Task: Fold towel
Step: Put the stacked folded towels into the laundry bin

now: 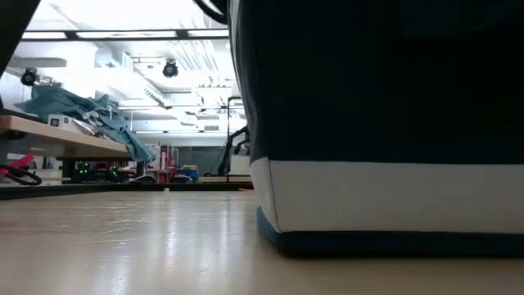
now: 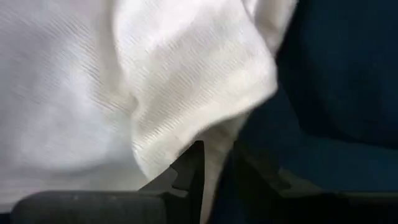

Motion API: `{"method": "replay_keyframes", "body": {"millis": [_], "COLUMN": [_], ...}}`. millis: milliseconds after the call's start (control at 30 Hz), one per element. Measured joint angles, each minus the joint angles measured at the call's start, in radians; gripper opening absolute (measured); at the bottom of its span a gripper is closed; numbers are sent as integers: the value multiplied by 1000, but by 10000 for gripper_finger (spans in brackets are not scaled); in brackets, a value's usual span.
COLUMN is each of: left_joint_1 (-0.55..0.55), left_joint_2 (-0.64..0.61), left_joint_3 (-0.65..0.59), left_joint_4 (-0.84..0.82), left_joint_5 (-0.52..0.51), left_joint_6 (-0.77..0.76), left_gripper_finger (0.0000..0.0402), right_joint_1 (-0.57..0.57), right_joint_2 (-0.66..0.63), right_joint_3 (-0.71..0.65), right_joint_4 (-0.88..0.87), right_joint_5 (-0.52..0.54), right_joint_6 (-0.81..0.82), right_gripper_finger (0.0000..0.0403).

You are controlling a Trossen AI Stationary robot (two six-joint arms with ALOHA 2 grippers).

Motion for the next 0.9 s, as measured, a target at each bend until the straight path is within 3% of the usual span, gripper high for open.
{"method": "replay_keyframes", "body": {"millis": [133,233,400,533,667,900], "left_joint_1": [1,8,36,55,65,40], "left_joint_2": [-18,-27,-40,-45,-46,-88], "left_joint_3": [1,2,2,2,2,2], "left_joint_4": [42,60,21,-43,-90,-163], "left_joint_5": [-108,-274,-507,-507,-419,-281], "left_joint_6": [64,58,-155,-343,-486,-409], "left_gripper_finger": [75,75,75,75,75,75], "right_joint_1": [1,3,3,-2,-11,-13], "right_joint_2": [0,0,-10,-17,-18,-31], "right_joint_3": [-10,-12,-12,-12,-12,26], "right_joint_4": [1,2,-2,0,44,65], "right_joint_5": [0,2,25,44,44,61], "right_joint_6": [8,15,15,-7,-54,-116], "right_gripper_finger": [0,0,0,0,0,0]}}
